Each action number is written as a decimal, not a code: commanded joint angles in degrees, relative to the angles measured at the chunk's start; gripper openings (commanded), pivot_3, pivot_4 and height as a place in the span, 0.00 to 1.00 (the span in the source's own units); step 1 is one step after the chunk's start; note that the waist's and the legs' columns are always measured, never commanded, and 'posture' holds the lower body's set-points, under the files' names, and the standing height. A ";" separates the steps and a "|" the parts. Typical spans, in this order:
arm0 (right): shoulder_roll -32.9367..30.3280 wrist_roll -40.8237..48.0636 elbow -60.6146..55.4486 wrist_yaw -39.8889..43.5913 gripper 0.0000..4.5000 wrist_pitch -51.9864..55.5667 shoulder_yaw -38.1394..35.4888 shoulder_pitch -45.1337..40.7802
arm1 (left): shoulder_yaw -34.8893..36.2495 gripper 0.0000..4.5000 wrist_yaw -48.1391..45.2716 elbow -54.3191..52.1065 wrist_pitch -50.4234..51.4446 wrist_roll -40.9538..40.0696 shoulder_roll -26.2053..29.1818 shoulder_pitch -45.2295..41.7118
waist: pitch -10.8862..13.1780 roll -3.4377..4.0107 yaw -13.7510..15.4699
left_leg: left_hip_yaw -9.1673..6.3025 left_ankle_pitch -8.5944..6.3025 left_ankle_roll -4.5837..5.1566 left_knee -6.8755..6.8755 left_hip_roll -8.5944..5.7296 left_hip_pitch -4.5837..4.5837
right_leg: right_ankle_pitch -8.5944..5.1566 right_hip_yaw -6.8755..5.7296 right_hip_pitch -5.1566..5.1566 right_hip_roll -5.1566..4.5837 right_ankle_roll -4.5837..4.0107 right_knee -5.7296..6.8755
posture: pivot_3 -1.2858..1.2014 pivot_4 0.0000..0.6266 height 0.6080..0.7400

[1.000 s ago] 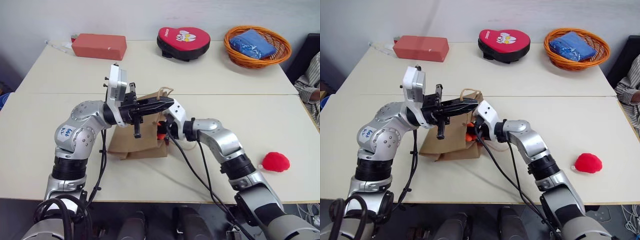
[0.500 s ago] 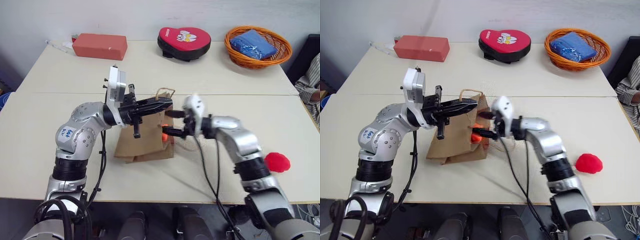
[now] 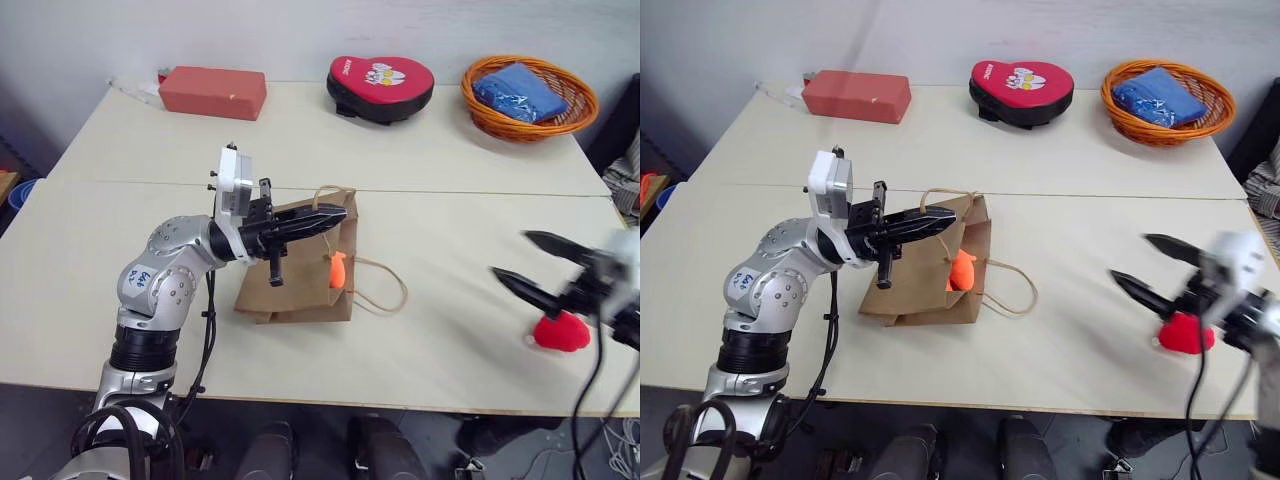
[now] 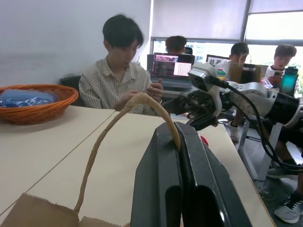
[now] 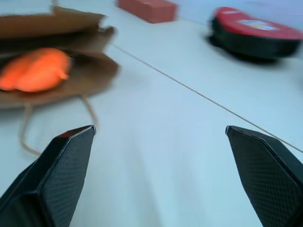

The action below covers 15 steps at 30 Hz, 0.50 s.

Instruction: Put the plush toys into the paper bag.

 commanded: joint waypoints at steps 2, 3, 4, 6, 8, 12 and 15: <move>0.75 -3.00 0.58 -1.64 1.00 -9.17 -10.85 10.86 | 0.14 0.00 -1.18 -0.31 -0.88 -0.28 0.04 -0.87 | 0.00 0.00 0.42 | 0.06 -0.02 0.03 -0.01 0.00 0.04 | 0.00 0.04 0.03 0.02 0.00 0.00 | 0.52 0.24 1.00; 1.63 -2.66 1.13 -1.86 1.00 -9.88 -12.80 13.82 | 0.01 0.00 -1.47 -0.16 -0.88 -0.10 0.23 -0.97 | 0.00 0.00 0.39 | 0.07 -0.02 0.03 -0.01 0.00 0.05 | 0.01 0.07 0.03 0.03 0.01 -0.01 | 0.52 0.24 1.00; 2.65 -2.72 1.63 -2.11 1.00 -11.00 -14.42 16.61 | -0.08 0.00 -1.72 0.12 -0.89 0.06 0.36 -1.09 | 0.00 0.00 0.35 | 0.10 -0.02 0.04 -0.01 0.00 0.07 | 0.02 0.11 0.04 0.03 0.03 0.00 | 0.52 0.24 1.00; 5.48 -2.30 1.89 -2.14 1.00 -12.38 -17.08 22.84 | -0.13 0.00 -1.99 0.55 -0.89 0.25 0.50 -1.40 | 0.00 0.00 0.41 | 0.11 -0.02 0.04 -0.05 0.01 0.16 | 0.02 0.13 0.09 0.07 0.03 0.01 | 0.52 0.24 1.00; 9.37 -0.33 1.23 -1.60 1.00 -10.74 -18.52 30.07 | -0.14 0.00 -2.09 1.02 -0.97 0.45 0.53 -1.78 | -0.01 0.01 0.64 | 0.12 -0.02 0.04 -0.22 0.01 0.25 | 0.01 0.14 0.12 0.07 0.03 -0.02 | 0.52 0.24 1.00; 11.41 1.91 -2.03 -4.04 1.00 -9.99 -18.13 33.27 | 0.02 0.00 -2.11 0.89 -0.66 0.25 0.92 -1.87 | -0.02 0.05 -0.09 | 0.25 0.00 0.05 -0.40 0.01 0.48 | 0.01 0.29 0.26 0.03 0.02 -0.10 | 0.52 0.24 1.00; 9.23 3.95 -5.31 -4.70 1.00 -6.03 -15.49 32.38 | -0.18 0.00 -1.98 0.58 -0.49 0.24 1.07 -1.79 | -0.02 0.05 -1.40 | 0.42 -0.04 0.11 -0.54 0.03 1.13 | 0.03 0.48 0.94 0.06 0.06 -0.20 | 0.52 0.24 1.00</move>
